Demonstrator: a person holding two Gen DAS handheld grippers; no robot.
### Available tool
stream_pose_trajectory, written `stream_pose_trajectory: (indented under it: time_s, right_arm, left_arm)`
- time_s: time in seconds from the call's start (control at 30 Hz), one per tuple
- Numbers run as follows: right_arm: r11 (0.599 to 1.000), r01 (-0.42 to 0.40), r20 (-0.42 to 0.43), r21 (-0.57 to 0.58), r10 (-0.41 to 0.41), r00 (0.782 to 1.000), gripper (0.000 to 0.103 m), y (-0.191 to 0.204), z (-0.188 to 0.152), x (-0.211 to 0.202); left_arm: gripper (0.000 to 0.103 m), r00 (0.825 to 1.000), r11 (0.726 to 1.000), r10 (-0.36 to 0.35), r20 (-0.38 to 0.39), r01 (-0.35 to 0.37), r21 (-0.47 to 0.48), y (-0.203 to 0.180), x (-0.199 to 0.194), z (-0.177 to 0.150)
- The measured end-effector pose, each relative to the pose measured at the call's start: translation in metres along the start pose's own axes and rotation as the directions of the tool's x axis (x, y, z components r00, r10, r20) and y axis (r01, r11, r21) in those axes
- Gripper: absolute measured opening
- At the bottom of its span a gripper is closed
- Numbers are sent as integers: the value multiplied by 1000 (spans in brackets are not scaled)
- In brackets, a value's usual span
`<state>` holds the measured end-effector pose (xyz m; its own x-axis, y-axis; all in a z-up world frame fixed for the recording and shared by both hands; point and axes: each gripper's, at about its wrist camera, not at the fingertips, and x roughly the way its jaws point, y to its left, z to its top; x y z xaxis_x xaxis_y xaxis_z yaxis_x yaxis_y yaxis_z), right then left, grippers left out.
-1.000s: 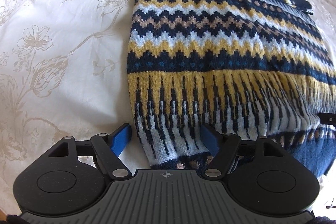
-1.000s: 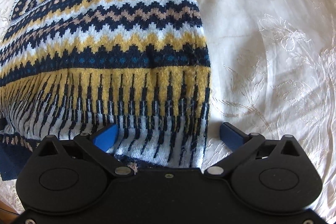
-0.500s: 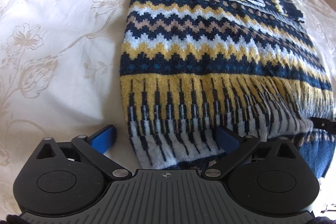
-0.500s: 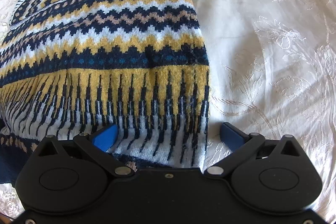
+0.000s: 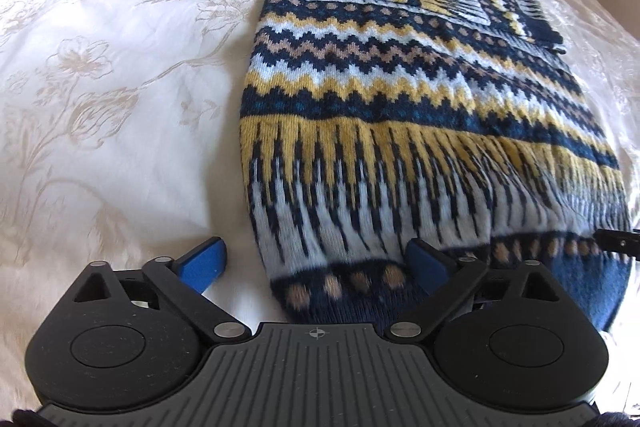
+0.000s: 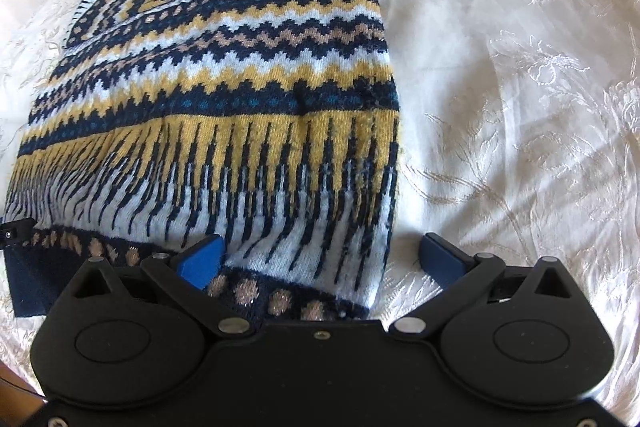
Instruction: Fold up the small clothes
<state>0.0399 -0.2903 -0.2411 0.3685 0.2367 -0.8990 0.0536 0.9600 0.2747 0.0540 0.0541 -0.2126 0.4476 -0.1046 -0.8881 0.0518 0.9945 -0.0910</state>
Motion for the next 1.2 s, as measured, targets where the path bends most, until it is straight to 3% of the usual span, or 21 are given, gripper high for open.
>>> stream_pose_trajectory:
  time_s: [0.17,0.27,0.43,0.77,0.97,1.0,1.1,1.17,1.2]
  right_arm:
    - [996,-86,57,-6,87,995,103,-8,-28,-26]
    - [993,-119,83,-5,119,989,103,-11,-37,-36]
    - [985,-169,80,26,167,983,103,-16,-60,-40]
    - [968,-252,69,-2,252,965,103,-7,-75,-36]
    - [965,-263,65,12,262,963,103,-6,-70,-25]
    - [965,-263,64,13,261,963,103,-6,-69,-24]
    - [962,-269,56,38,267,962,103,-9,-67,-21]
    - [964,-261,45,56,259,965,94,-11,-65,-21]
    - [964,-255,38,67,253,967,90,-12,-64,-21]
  left_arm:
    - [95,1000,1000,-19,21,19,-24,-3,-13,-27]
    - [87,1000,1000,-16,8,16,14,-8,-17,-36]
    - [87,1000,997,-18,2,18,78,-22,-18,-51]
    - [87,1000,998,-30,5,30,64,-15,-21,-48]
    - [85,999,998,-49,4,49,37,-11,-12,-43]
    - [83,998,998,-58,3,58,34,-11,-11,-43]
    - [64,996,995,-92,-4,92,36,-10,-8,-42]
    - [42,993,993,-117,-5,117,29,-10,-10,-42]
    - [36,991,991,-130,-8,131,21,-9,-11,-42]
